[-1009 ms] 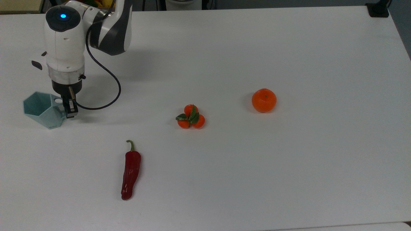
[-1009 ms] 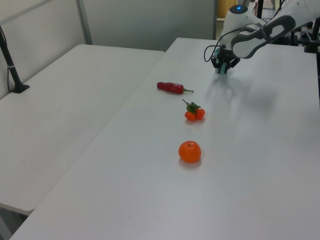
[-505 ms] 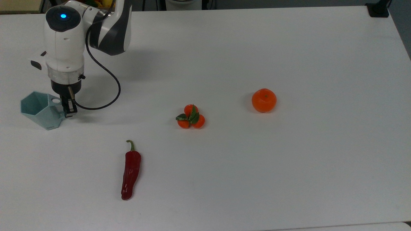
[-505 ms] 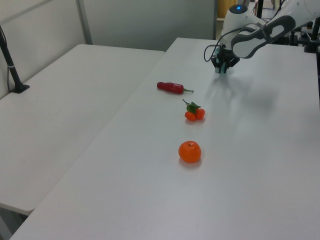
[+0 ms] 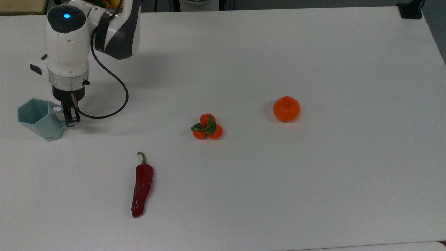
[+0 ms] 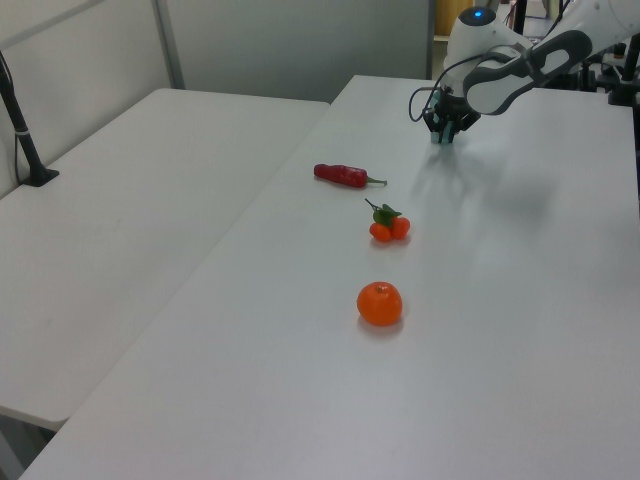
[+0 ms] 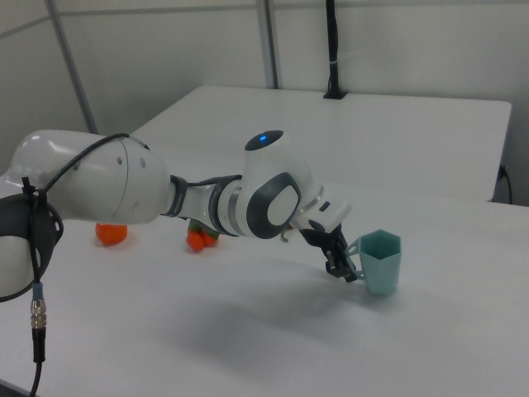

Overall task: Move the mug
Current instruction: 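Lift the teal mug and carry it past the tomato cluster, then lower the teal mug onto the table, then open the gripper and raise it off the mug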

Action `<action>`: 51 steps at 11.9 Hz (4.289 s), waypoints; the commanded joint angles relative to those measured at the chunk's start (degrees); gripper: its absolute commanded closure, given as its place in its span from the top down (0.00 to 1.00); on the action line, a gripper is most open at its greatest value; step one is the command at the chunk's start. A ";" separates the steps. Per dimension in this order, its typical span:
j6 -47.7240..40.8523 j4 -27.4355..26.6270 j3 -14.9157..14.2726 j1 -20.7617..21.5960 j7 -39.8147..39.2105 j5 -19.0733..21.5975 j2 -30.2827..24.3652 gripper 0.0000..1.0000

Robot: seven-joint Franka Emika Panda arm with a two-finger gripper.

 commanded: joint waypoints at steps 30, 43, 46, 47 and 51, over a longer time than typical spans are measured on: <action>-24.65 -42.15 11.72 7.78 -71.07 14.12 -48.07 0.03; -8.03 -47.79 11.28 6.46 -77.51 19.13 -40.96 0.03; -6.35 -47.79 11.28 6.11 -77.59 19.13 -38.84 0.04; -6.35 -47.79 11.28 6.02 -77.59 19.13 -38.67 0.04; -7.05 -47.79 11.28 5.58 -77.51 19.13 -38.40 0.23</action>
